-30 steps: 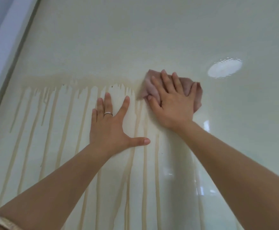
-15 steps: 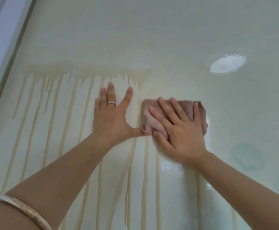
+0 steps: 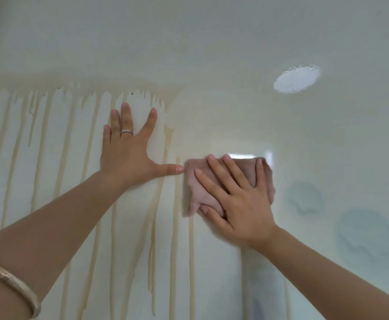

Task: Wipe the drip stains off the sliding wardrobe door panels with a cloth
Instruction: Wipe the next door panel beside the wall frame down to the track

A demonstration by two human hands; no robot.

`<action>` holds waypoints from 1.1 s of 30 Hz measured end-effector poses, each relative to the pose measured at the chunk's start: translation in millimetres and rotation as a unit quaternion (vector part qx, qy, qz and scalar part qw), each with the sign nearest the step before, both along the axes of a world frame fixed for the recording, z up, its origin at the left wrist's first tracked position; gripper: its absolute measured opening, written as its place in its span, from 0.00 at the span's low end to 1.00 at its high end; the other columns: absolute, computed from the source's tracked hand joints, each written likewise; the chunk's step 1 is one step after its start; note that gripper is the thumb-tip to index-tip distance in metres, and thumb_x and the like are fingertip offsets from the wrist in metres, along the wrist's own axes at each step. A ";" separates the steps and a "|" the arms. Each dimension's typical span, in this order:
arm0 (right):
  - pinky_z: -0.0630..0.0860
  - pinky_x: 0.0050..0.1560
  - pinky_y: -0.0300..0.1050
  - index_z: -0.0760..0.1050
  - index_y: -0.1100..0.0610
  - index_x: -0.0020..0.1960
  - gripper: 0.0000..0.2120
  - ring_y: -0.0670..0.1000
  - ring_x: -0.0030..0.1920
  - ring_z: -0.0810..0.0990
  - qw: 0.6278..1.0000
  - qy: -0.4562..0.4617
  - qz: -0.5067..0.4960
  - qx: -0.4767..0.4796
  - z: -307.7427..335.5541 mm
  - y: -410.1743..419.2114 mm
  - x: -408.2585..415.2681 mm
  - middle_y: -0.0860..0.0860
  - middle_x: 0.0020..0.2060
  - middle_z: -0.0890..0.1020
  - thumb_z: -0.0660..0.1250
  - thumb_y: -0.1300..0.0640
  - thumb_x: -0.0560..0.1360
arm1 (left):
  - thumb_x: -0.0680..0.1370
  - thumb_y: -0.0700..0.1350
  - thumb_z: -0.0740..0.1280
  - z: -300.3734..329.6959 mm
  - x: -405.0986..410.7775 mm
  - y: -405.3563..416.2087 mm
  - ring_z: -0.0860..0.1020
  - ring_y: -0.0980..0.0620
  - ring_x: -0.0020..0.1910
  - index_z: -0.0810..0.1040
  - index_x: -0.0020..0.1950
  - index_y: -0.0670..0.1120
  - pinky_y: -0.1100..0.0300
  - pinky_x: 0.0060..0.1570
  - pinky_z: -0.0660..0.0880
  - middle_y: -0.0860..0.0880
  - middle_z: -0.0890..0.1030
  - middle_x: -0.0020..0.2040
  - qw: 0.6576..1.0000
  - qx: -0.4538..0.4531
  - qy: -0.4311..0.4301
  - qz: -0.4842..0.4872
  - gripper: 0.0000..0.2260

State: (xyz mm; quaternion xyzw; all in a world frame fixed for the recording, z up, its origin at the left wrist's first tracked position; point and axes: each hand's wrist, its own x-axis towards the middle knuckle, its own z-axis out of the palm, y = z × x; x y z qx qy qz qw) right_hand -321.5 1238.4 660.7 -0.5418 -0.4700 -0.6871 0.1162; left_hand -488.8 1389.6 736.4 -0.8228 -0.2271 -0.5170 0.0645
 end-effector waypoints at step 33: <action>0.48 0.68 0.70 0.67 0.49 0.74 0.27 0.57 0.74 0.62 0.985 0.088 -0.013 0.147 28.5 15.1 1.5 0.53 0.74 0.66 0.52 0.41 0.77 | 0.52 0.78 0.53 -1.5 1.0 5.4 0.31 0.43 0.73 0.32 0.73 0.59 0.49 0.71 0.35 0.41 0.30 0.74 1.000 0.010 0.023 0.008 0.57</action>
